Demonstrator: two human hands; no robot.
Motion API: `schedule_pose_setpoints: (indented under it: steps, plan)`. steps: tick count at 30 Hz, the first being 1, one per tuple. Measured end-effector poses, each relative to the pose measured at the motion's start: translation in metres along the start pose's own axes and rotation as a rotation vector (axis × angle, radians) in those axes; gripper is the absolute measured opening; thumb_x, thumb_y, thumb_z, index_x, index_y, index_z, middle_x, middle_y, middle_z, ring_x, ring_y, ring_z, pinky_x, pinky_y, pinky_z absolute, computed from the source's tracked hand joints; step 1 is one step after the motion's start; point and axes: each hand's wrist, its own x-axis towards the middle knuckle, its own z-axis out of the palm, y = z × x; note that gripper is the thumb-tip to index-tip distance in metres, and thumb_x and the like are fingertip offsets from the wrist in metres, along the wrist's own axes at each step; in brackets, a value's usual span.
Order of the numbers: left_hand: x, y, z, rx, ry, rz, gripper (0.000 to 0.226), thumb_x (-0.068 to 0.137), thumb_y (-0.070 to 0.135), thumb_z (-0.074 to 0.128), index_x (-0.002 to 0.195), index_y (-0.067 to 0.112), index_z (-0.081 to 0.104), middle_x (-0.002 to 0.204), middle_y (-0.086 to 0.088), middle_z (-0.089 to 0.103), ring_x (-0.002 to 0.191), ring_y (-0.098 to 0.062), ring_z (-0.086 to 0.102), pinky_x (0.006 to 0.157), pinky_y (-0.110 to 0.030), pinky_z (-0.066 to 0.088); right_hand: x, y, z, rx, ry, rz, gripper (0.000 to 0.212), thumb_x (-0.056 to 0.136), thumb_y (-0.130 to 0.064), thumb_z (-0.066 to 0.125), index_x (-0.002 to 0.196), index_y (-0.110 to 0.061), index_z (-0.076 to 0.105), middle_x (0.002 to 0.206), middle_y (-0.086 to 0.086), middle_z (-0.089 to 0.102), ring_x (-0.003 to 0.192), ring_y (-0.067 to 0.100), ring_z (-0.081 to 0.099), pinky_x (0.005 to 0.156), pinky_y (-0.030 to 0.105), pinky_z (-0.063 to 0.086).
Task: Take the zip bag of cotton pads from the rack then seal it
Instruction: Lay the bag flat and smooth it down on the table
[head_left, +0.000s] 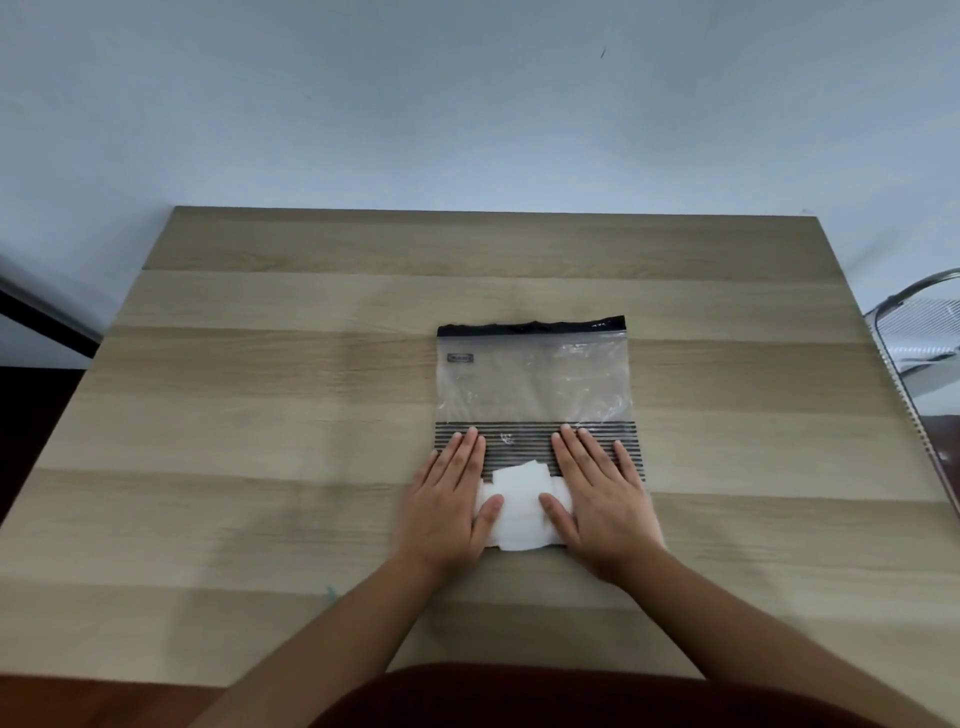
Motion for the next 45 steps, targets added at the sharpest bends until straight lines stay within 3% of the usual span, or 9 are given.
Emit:
schedule_pose_setpoints:
  steps: [6,9,11,14,16,19,26,35,45]
  plan:
    - [-0.001,-0.021,-0.012,0.037,-0.063,0.054,0.074,0.084,0.059,0.005,0.148,0.021,0.005,0.156,0.007,0.001,0.145,-0.009,-0.001,0.116,-0.028,-0.004,-0.008,0.042,0.001,0.036,-0.011,0.092,0.074,0.083,-0.062,0.0,0.143,-0.02,-0.011,0.154,-0.008,-0.007,0.142,0.008,-0.012,0.117,0.032,-0.01]
    - [0.006,-0.029,-0.031,-0.116,-0.008,0.062,0.069,0.086,0.055,0.018,0.144,0.018,0.031,0.153,0.0,0.031,0.137,-0.019,0.035,0.11,-0.035,0.022,-0.001,0.058,-0.01,0.189,0.051,0.142,0.068,0.088,-0.055,0.007,0.147,-0.021,0.002,0.158,-0.002,0.006,0.142,0.006,-0.004,0.118,0.032,-0.001]
    - [0.02,-0.028,-0.04,-0.168,0.122,0.037,0.059,0.091,0.046,0.026,0.138,0.013,0.041,0.145,-0.007,0.043,0.127,-0.024,0.046,0.104,-0.039,0.035,0.013,0.057,-0.022,0.323,0.159,0.19,0.06,0.093,-0.051,0.016,0.147,-0.025,0.012,0.157,-0.002,0.013,0.142,0.006,0.002,0.117,0.035,0.007]
    - [0.055,-0.008,-0.039,-0.166,0.197,0.001,0.052,0.096,0.039,0.027,0.142,0.013,0.033,0.151,-0.007,0.034,0.138,-0.022,0.033,0.112,-0.037,0.023,0.05,0.026,-0.033,0.347,0.227,0.092,0.055,0.095,-0.052,0.015,0.145,-0.031,0.006,0.153,-0.01,0.005,0.143,0.008,-0.001,0.117,0.036,0.005]
    - [0.077,0.007,-0.029,-0.19,0.151,-0.048,0.053,0.098,0.035,0.027,0.146,0.013,0.019,0.157,-0.006,0.02,0.144,-0.018,0.015,0.115,-0.031,0.008,0.076,0.001,-0.031,0.275,0.176,0.004,0.056,0.094,-0.05,0.012,0.145,-0.032,-0.002,0.153,-0.01,-0.005,0.143,0.01,-0.011,0.117,0.036,-0.003]
    - [0.092,0.01,-0.009,-0.129,0.072,-0.118,0.056,0.099,0.034,0.023,0.148,0.015,0.004,0.159,-0.004,0.005,0.146,-0.015,0.0,0.116,-0.031,-0.002,0.096,-0.013,-0.014,0.114,0.042,0.003,0.056,0.094,-0.051,0.01,0.14,-0.037,-0.019,0.156,-0.005,-0.017,0.14,0.015,-0.024,0.116,0.04,-0.011]
    - [0.089,0.002,0.001,0.022,0.055,-0.073,0.056,0.094,0.039,0.012,0.147,0.029,-0.002,0.16,0.0,0.003,0.146,-0.015,-0.001,0.114,-0.036,-0.006,0.099,-0.007,0.004,0.024,0.024,-0.005,0.057,0.094,-0.049,0.006,0.142,-0.032,-0.017,0.158,-0.003,-0.012,0.143,0.017,-0.019,0.116,0.043,-0.01]
    - [0.089,-0.008,0.0,0.059,0.043,-0.07,0.057,0.094,0.045,0.013,0.147,0.028,0.001,0.16,0.001,0.005,0.146,-0.016,0.001,0.116,-0.038,-0.002,0.098,0.003,0.002,0.012,0.032,-0.013,0.06,0.091,-0.053,0.004,0.144,-0.03,-0.013,0.158,-0.006,-0.006,0.144,0.012,-0.012,0.116,0.039,-0.009]
    - [0.078,-0.05,-0.011,0.074,0.056,-0.148,0.059,0.094,0.047,0.011,0.147,0.026,-0.003,0.159,0.008,0.002,0.145,-0.013,-0.003,0.116,-0.043,-0.003,0.074,0.076,-0.007,-0.009,0.033,0.17,0.065,0.089,-0.058,-0.006,0.145,-0.027,-0.017,0.155,-0.008,-0.014,0.142,0.011,-0.016,0.117,0.037,-0.007]
